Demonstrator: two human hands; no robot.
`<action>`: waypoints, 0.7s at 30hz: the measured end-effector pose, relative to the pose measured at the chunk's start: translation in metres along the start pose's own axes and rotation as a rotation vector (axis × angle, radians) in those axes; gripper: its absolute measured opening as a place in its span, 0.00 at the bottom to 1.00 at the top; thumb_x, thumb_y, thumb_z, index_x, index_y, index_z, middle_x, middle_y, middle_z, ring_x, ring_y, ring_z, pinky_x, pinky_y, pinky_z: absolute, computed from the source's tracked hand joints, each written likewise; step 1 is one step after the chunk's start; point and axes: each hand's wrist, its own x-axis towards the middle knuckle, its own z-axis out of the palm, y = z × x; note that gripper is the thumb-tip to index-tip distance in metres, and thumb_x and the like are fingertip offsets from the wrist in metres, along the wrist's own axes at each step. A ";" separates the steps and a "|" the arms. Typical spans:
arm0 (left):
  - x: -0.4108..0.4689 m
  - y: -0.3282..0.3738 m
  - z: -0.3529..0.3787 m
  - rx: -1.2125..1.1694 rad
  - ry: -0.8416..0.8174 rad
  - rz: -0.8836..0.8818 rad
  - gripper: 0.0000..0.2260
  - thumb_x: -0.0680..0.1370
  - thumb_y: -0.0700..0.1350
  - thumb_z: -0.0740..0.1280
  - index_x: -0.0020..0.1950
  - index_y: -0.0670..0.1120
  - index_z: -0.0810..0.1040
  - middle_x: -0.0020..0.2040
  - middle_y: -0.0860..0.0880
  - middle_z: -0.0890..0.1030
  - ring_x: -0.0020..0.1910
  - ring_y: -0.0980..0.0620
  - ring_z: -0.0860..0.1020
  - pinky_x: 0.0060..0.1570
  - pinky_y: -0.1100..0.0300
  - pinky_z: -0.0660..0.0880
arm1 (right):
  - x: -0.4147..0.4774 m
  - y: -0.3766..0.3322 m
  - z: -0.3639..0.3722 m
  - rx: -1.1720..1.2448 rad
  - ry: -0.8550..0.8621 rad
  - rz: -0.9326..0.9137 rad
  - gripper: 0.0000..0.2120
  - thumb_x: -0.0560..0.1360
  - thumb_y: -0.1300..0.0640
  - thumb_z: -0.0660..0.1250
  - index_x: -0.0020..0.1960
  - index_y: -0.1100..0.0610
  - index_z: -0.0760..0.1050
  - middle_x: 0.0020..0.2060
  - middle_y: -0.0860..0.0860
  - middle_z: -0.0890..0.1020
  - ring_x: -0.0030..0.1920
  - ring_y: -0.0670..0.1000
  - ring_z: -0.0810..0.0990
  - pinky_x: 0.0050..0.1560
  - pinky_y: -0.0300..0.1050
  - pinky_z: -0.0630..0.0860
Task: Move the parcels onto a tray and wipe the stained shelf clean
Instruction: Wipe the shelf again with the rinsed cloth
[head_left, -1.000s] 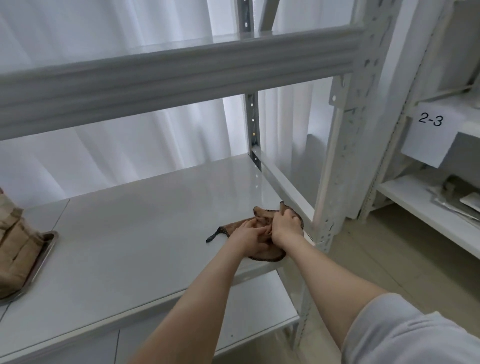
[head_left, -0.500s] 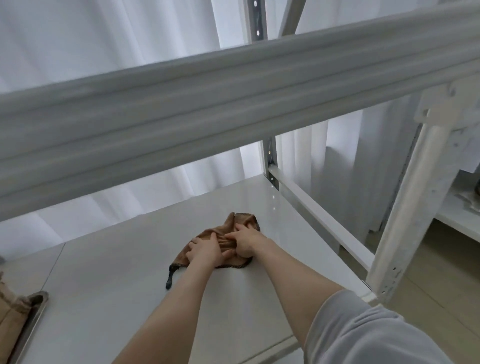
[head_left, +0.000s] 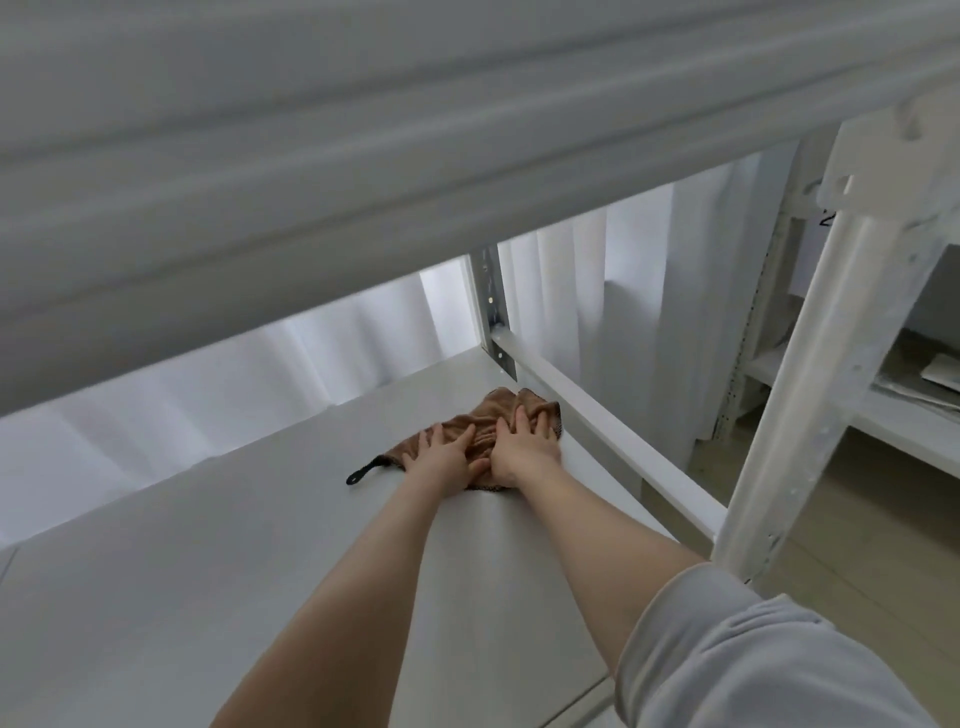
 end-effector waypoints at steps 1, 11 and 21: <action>-0.002 0.006 0.002 0.012 -0.013 0.030 0.30 0.79 0.62 0.56 0.77 0.60 0.48 0.79 0.44 0.44 0.77 0.42 0.43 0.73 0.38 0.46 | -0.005 0.006 0.001 -0.003 0.006 0.012 0.34 0.80 0.48 0.55 0.79 0.53 0.42 0.78 0.54 0.39 0.77 0.62 0.38 0.75 0.54 0.38; -0.094 0.055 0.035 0.019 -0.089 0.150 0.28 0.79 0.59 0.58 0.77 0.62 0.48 0.79 0.46 0.43 0.78 0.44 0.42 0.74 0.42 0.44 | -0.098 0.060 0.016 -0.029 -0.026 0.082 0.33 0.80 0.56 0.53 0.79 0.57 0.39 0.77 0.54 0.37 0.77 0.61 0.38 0.76 0.55 0.39; -0.198 0.066 0.072 0.030 -0.114 0.162 0.35 0.75 0.62 0.64 0.76 0.62 0.49 0.79 0.46 0.43 0.78 0.44 0.41 0.74 0.40 0.46 | -0.193 0.081 0.029 -0.113 -0.192 0.054 0.40 0.79 0.50 0.58 0.78 0.60 0.35 0.76 0.58 0.35 0.75 0.66 0.37 0.75 0.59 0.40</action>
